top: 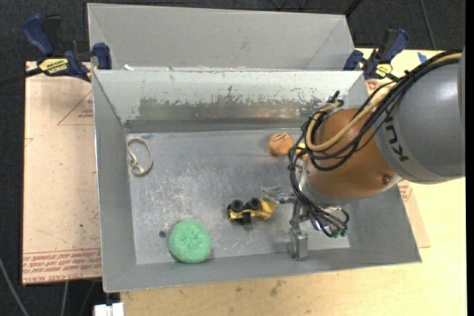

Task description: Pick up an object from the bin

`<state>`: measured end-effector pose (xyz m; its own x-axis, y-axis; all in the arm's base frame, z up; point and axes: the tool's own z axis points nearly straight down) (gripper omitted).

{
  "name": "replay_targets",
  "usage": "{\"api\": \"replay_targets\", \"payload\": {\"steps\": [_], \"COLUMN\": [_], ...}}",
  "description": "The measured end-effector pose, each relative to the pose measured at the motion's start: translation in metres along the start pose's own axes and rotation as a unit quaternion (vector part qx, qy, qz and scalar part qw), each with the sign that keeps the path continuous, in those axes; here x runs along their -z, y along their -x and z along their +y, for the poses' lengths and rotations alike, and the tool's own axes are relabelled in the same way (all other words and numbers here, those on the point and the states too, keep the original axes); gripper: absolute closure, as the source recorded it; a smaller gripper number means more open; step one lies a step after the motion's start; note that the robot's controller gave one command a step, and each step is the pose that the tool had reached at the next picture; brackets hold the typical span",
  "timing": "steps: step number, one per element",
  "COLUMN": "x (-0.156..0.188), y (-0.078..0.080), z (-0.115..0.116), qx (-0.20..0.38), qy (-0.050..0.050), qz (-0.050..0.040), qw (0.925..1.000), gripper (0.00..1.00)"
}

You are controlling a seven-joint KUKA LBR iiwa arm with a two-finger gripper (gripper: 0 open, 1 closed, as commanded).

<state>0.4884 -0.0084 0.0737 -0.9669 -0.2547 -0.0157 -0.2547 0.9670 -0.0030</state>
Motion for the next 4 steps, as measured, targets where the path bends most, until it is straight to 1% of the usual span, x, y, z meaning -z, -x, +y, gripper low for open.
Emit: {"api": "replay_targets", "payload": {"steps": [1,2,3,4], "x": [-0.002,-0.003,-0.004,-0.003], "y": [0.003,0.017,0.010,0.012], "z": [-0.003,0.007,0.030,0.029], "qx": [-0.016,-0.107,-0.090,-0.090], "qy": [0.001,0.001,0.001,0.001], "qz": [0.0021,0.0057,0.0077,0.0045], "qw": [0.9999,0.9942,0.9959,0.9959], "gripper": [0.00,0.00,1.00,0.00]}}
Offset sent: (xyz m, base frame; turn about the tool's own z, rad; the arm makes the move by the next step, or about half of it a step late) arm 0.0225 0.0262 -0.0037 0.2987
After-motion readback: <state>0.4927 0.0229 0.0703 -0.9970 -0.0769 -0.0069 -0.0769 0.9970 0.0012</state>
